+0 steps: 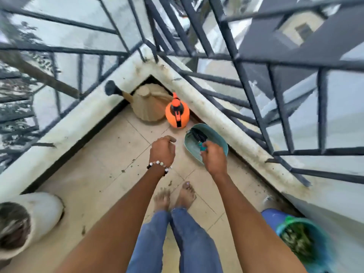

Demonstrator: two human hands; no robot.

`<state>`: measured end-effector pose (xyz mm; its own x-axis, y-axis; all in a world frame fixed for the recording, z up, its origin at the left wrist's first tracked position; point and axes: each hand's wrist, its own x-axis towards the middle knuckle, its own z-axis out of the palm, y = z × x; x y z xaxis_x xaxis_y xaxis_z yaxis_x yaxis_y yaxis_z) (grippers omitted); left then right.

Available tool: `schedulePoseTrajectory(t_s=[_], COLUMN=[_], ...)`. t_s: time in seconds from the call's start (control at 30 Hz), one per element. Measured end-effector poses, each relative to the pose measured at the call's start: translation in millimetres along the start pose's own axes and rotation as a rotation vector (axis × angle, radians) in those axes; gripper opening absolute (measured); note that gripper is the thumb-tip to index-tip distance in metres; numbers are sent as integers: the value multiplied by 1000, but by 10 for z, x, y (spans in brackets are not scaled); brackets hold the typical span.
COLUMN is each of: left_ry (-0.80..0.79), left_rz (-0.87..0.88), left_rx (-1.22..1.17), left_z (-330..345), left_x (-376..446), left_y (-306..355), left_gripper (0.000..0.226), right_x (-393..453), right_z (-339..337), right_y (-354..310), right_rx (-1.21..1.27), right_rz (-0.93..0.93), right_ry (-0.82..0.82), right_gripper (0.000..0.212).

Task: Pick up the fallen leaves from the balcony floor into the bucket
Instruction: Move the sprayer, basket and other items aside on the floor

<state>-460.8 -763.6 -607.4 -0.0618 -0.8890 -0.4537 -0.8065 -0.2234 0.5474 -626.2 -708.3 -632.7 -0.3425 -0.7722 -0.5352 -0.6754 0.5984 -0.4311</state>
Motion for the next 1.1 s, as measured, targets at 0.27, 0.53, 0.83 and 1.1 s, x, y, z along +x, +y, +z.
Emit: schedulePoseTrajectory(t_s=[0.27,0.53,0.83,1.1], left_ry=[259,634,1011,1280], left_rz=[-187,-352,-650,-928], left_rx=[-429,-695,-824,-964], left_z=[-1683,-2754,-3026,-3036], left_x=[-1718,-3771,-6320,-7690], left_y=[-161,-1308,-2961,-4182], left_gripper=[27,24,15,15], right_x=[-1750,-3792,-6096,-7459], right_z=[-594,24,1430,2584], right_y=[-1578,-2781,-3176,-3579], right_rx=[26,36,-86,-264], right_rz=[-350,-821,-1223,-1399], right_ry=[-17,-107,-326,-543], right_gripper=[23,12,7,11])
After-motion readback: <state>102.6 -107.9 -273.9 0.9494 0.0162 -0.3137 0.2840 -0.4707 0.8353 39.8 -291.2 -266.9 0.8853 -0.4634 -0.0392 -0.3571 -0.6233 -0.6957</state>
